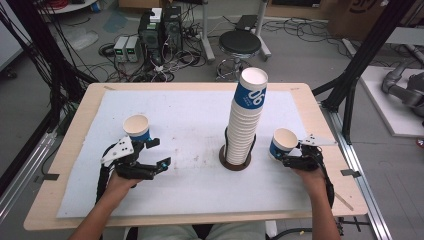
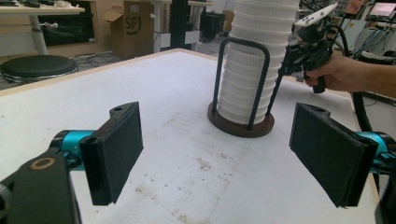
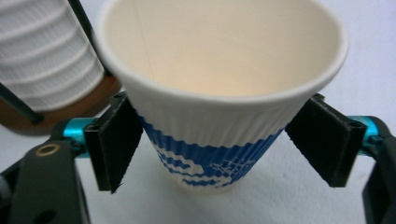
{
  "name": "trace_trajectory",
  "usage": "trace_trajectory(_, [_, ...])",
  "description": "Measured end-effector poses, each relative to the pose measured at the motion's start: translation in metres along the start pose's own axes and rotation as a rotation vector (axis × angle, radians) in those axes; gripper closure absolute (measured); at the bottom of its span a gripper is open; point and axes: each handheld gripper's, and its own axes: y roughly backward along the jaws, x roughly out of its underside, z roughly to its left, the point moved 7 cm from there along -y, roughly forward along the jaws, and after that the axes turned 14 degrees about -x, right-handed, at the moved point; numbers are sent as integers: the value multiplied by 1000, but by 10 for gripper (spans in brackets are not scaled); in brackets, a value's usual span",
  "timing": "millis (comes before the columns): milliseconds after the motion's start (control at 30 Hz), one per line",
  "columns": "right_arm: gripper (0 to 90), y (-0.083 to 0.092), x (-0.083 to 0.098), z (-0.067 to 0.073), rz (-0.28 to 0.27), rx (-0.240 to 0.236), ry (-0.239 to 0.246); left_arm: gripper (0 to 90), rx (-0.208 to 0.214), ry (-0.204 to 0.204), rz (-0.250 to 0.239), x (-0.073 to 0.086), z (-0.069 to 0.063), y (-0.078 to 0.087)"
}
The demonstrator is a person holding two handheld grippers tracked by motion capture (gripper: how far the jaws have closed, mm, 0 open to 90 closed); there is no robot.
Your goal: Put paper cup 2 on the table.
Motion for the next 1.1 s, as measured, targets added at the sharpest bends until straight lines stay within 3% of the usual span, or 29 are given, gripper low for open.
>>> trace_trajectory(267, [191, 10, 4, 5, 5, -16, -27, 172, -2, 7, -2, -1, 3, 1])
trace_trajectory(567, [191, 39, 9, 19, -21, -16, 7, 172, -2, 21, -8, -1, 4, 1])
trace_trajectory(667, [191, 51, 9, 26, -45, -16, 14, 172, -4, 26, -12, -2, 4, 1])
trace_trajectory(767, [191, 64, 6, 37, -103, -40, 2, 172, -9, 28, -15, -3, 5, 1])
trace_trajectory(1100, [191, 83, -17, 74, -223, -54, 76, 172, -27, 39, -23, -6, 8, 3])
